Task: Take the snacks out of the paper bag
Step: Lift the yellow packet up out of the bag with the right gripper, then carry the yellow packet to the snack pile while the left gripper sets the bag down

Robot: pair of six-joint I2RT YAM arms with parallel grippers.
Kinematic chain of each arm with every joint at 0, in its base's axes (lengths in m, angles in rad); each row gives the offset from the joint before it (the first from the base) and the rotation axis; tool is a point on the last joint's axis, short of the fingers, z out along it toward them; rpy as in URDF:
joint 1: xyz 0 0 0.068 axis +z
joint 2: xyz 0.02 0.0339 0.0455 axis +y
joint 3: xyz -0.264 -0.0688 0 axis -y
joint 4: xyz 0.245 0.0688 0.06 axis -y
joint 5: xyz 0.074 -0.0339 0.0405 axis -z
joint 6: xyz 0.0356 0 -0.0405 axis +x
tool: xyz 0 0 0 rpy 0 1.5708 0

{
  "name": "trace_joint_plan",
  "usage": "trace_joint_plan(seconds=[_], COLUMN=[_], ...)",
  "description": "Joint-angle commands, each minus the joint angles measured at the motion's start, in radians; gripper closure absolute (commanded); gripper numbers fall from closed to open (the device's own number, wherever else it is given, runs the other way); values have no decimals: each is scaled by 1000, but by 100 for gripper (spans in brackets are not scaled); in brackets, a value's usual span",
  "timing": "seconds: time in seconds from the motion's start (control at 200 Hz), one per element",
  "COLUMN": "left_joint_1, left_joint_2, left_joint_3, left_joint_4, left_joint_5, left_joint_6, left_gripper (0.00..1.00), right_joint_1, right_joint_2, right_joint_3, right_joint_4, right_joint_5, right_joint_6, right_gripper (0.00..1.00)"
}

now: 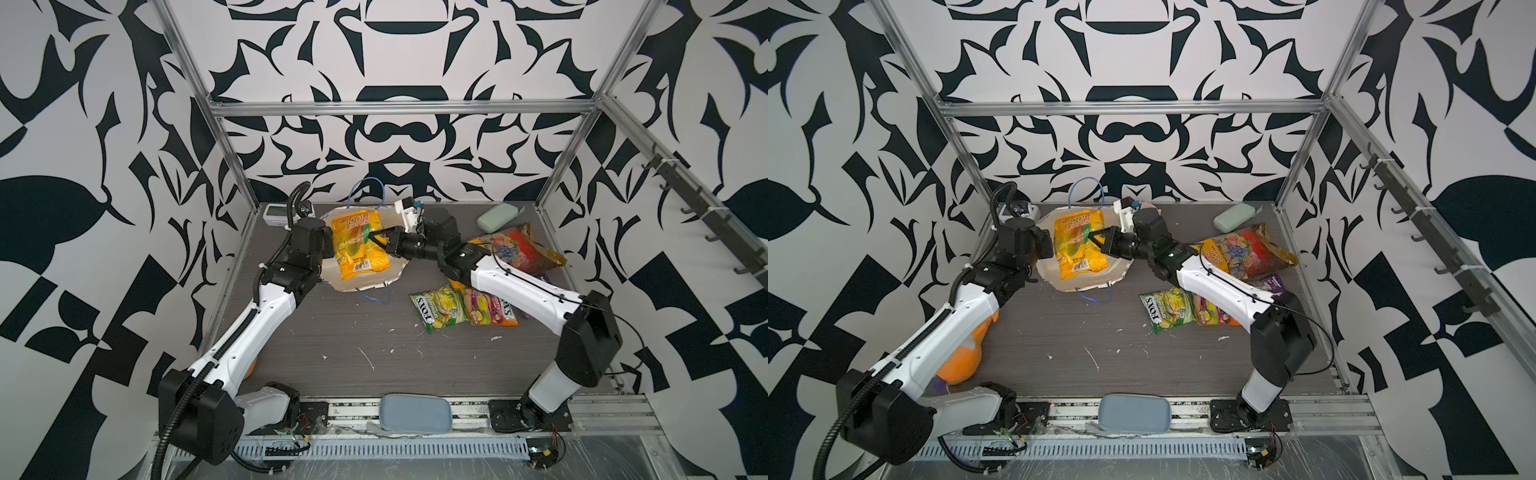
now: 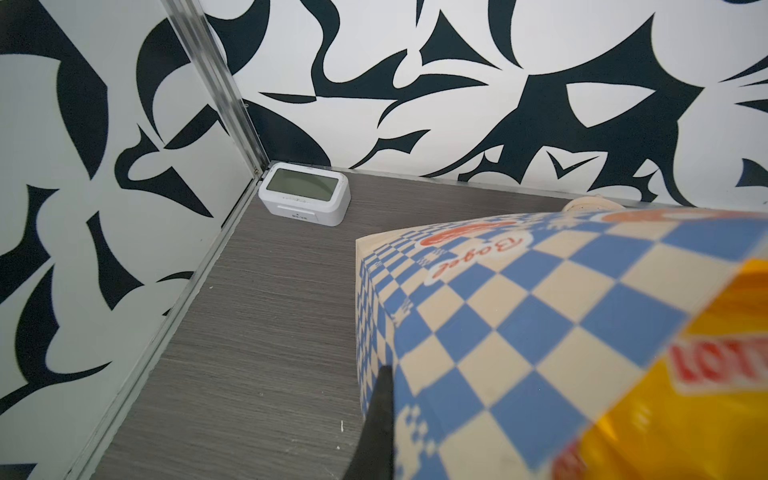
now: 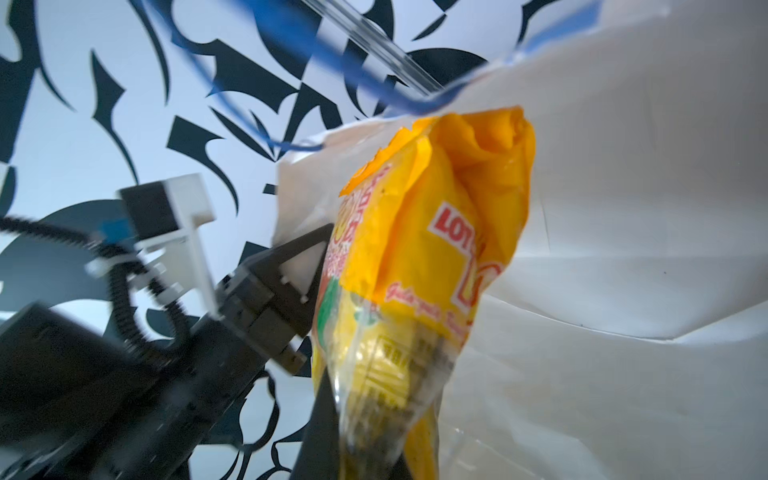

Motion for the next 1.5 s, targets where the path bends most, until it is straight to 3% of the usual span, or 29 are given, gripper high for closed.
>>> trace_joint_plan(seconds=[0.0, 0.17, 0.465, 0.635, 0.81, 0.945, 1.06, 1.29, 1.495], left_joint_1=[32, 71, 190, 257, 306, 306, 307, 305, 296], left_joint_2=[52, 143, 272, 358, 465, 466, 493, 638, 667], left_joint_3=[73, 189, 377, 491, 606, 599, 637, 891, 924], left_joint_4=[-117, -220, -394, -520, -641, -614, -665, -871, -886], left_joint_5=[57, 129, 355, 542, 650, 651, 621, 650, 678], left_joint_6=[-22, -17, 35, 128, 162, 178, 177, 214, 232], left_gripper=[100, 100, 100, 100, 100, 100, 100, 100, 100], right_joint_1=[-4, -5, -75, -169, -306, -421, -453, -456, -428], right_joint_2=[-114, -195, -354, -416, -410, -375, -326, -222, -138], right_joint_3=[85, 104, 109, 125, 134, 89, 29, -82, -150], right_joint_4=[56, -11, -92, -174, -293, -329, -358, -338, -259], right_joint_5=[-71, -88, -46, -1, 30, -24, -64, -102, -54], right_joint_6=[-100, -153, -202, -206, -204, -205, -236, -291, -342], right_gripper=[100, 100, 100, 100, 100, 100, 100, 100, 100])
